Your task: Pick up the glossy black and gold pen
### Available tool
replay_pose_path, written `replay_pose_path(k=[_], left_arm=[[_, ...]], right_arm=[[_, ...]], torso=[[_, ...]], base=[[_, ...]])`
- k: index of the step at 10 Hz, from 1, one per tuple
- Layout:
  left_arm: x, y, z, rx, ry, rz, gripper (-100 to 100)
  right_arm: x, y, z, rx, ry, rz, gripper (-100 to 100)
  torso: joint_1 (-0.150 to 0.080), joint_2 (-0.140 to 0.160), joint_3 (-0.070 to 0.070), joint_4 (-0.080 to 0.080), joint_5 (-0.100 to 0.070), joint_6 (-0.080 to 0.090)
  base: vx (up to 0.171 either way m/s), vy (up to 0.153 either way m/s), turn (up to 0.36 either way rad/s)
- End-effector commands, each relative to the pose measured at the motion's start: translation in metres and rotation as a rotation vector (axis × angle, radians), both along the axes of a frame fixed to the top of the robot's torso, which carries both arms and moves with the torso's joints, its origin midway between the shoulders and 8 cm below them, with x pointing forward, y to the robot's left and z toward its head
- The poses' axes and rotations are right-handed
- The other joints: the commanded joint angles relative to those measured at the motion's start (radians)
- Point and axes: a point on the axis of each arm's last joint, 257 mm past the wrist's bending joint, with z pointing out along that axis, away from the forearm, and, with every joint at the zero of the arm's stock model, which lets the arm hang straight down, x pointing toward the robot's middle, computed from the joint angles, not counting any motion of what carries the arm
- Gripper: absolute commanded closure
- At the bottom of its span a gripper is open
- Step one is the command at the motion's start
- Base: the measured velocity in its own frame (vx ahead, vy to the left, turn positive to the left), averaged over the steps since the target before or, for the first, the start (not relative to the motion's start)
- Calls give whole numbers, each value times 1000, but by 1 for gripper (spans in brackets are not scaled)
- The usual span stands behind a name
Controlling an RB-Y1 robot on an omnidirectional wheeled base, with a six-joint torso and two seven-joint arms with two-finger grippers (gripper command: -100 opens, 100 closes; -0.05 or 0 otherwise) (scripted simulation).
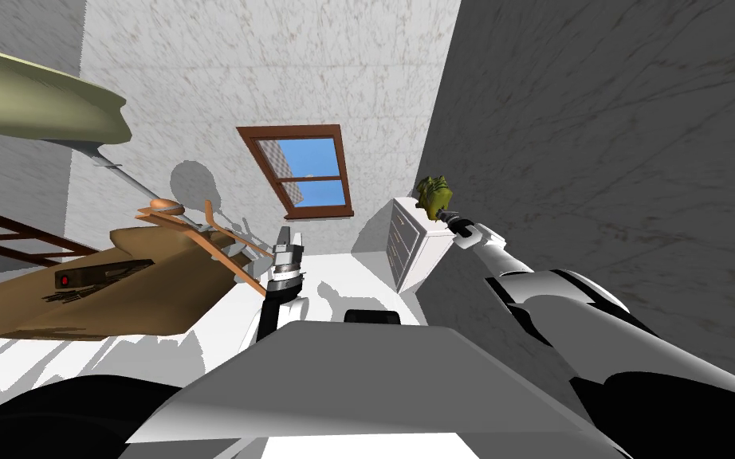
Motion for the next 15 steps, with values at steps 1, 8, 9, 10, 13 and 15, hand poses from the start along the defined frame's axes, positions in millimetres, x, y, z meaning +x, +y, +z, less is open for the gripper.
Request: replay_pose_path(k=[1, 8, 9, 10, 13, 15], left_arm=[[0, 0, 0, 0, 0, 0, 0], [0, 0, 0, 0, 0, 0, 0], [0, 0, 0, 0, 0, 0, 0], [0, 0, 0, 0, 0, 0, 0], [0, 0, 0, 0, 0, 0, 0], [0, 0, 0, 0, 0, 0, 0]], right_arm=[[0, 0, 0, 0, 0, 0, 100], [-35, -16, -15, 72, -29, -14, 100], [-41, -13, -23, 68, -20, -6, 100], [-46, -11, -30, 64, -12, 2, 100], [-59, -24, -28, 95, -29, -24, 100], [-71, -19, -37, 88, -22, -8, 100]], torso=[[0, 0, 0, 0, 0, 0], [-3, -7, -6, -5, -4, 0], [-4, -9, -7, -6, -5, 0], [-4, -7, -7, -6, -5, 0], [-4, -2, -9, -16, -14, 1], [-5, -8, -13, -18, -15, 1]], base=[[0, 0, 0], [75, 0, 0], [58, -1, -9], [23, -3, -2], [29, 2, 4], [83, 9, -9]])
